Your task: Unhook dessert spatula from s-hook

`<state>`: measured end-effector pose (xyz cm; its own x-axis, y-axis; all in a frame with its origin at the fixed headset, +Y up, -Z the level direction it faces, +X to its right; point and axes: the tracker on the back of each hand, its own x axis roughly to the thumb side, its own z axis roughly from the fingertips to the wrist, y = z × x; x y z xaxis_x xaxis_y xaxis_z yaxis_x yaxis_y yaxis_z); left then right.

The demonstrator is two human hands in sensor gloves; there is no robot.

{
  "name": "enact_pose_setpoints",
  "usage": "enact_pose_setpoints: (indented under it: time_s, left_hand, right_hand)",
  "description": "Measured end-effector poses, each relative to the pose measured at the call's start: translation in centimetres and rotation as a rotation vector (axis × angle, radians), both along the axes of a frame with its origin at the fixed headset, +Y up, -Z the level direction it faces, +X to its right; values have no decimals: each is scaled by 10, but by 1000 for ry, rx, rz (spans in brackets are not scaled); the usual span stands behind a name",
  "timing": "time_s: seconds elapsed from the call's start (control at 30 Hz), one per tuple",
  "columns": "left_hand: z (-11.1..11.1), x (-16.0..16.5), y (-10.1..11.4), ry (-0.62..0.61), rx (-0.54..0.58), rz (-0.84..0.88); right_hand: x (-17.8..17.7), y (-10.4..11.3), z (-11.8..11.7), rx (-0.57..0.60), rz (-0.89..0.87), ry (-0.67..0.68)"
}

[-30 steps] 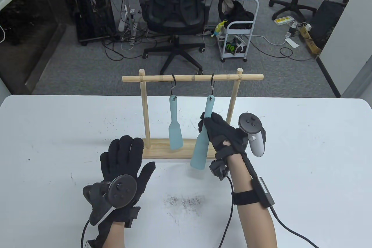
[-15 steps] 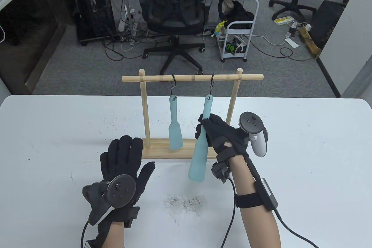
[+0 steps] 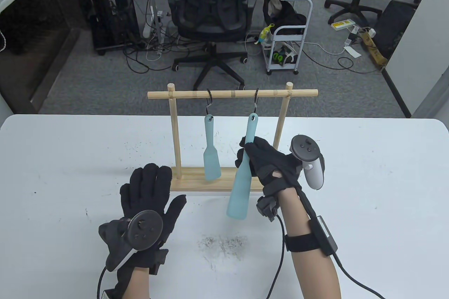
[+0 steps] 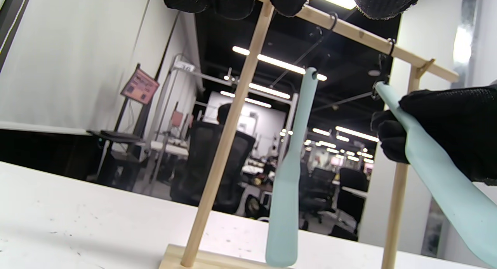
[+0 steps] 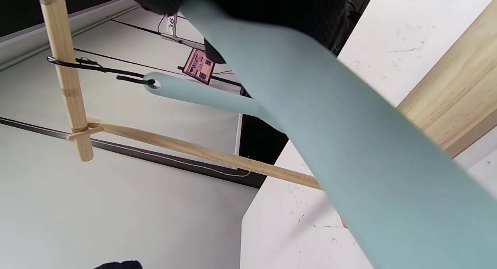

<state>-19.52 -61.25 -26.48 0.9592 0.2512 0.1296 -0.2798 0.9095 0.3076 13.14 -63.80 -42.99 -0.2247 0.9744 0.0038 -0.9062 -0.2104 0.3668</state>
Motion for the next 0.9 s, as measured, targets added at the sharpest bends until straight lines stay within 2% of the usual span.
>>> enact_pose_setpoints:
  time_s: [0.4, 0.67, 0.8, 0.9]
  left_hand:
    - [0, -1, 0, 0, -2, 0]
    - [1, -1, 1, -2, 0, 2]
    - [1, -1, 1, -5, -1, 6]
    - [2, -1, 2, -13, 4, 14]
  right_hand:
    - [-1, 9, 5, 31, -12, 14]
    - [1, 18, 17, 74, -4, 40]
    - [15, 24, 29, 106, 20, 33]
    - [36, 21, 39, 102, 74, -9]
